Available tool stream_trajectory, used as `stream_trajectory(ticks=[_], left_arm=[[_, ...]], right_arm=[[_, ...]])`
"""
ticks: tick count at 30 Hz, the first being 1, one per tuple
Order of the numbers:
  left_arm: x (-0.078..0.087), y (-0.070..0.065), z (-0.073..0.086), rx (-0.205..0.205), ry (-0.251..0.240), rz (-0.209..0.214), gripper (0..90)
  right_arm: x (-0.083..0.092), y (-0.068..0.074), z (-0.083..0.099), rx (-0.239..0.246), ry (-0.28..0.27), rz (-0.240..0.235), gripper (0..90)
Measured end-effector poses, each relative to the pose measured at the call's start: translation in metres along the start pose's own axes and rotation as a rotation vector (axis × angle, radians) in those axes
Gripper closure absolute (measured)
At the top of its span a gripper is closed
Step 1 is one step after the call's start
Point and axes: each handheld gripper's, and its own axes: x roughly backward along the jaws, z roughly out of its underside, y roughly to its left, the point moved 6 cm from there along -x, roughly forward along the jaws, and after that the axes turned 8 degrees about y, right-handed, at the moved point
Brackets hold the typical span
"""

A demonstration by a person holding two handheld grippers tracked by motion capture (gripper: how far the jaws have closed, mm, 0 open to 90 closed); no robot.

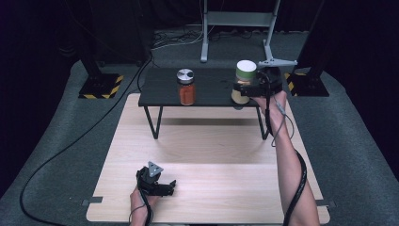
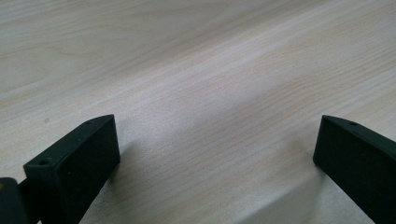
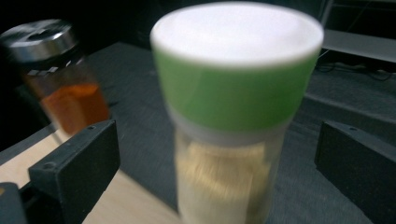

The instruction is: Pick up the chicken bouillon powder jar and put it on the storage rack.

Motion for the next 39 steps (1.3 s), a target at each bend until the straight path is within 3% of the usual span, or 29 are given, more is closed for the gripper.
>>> stream_trajectory(ticks=[9, 13, 15, 17, 19, 23, 27, 32, 34, 39], left_arm=[[0.0, 0.0, 0.0, 0.002, -0.002, 0.0, 0.3], [0.0, 0.0, 0.0, 0.0, -0.001, 0.0, 0.3], [0.0, 0.0, 0.0, 0.0, -0.001, 0.0, 0.4], [0.0, 0.0, 0.0, 0.002, -0.002, 0.0, 0.4], [0.0, 0.0, 0.0, 0.003, -0.003, 0.0, 0.4], [0.0, 0.0, 0.0, 0.002, -0.002, 0.0, 0.4], [0.0, 0.0, 0.0, 0.002, -0.002, 0.0, 0.3], [0.0, 0.0, 0.0, 0.0, 0.0, 0.0, 0.3], [0.0, 0.0, 0.0, 0.002, -0.002, 0.0, 0.3], [0.0, 0.0, 0.0, 0.002, -0.002, 0.0, 0.3]], right_arm=[[0.032, 0.006, 0.046, 0.049, 0.038, -0.032, 0.0], [0.041, 0.01, 0.077, 0.075, 0.093, -0.051, 0.0], [0.043, 0.012, 0.096, 0.096, 0.123, -0.035, 0.0], [0.044, 0.011, 0.122, 0.073, 0.141, -0.03, 0.0], [0.043, 0.008, 0.151, 0.018, 0.162, -0.026, 0.0], [0.036, 0.008, 0.211, -0.052, 0.22, 0.019, 0.0], [0.032, 0.011, 0.254, -0.125, 0.277, 0.08, 0.0], [0.035, 0.015, 0.283, -0.197, 0.25, 0.159, 2.2], [0.036, 0.012, 0.29, -0.22, 0.246, 0.16, 1.1], [0.034, 0.012, 0.293, -0.196, 0.289, 0.188, 1.1]])
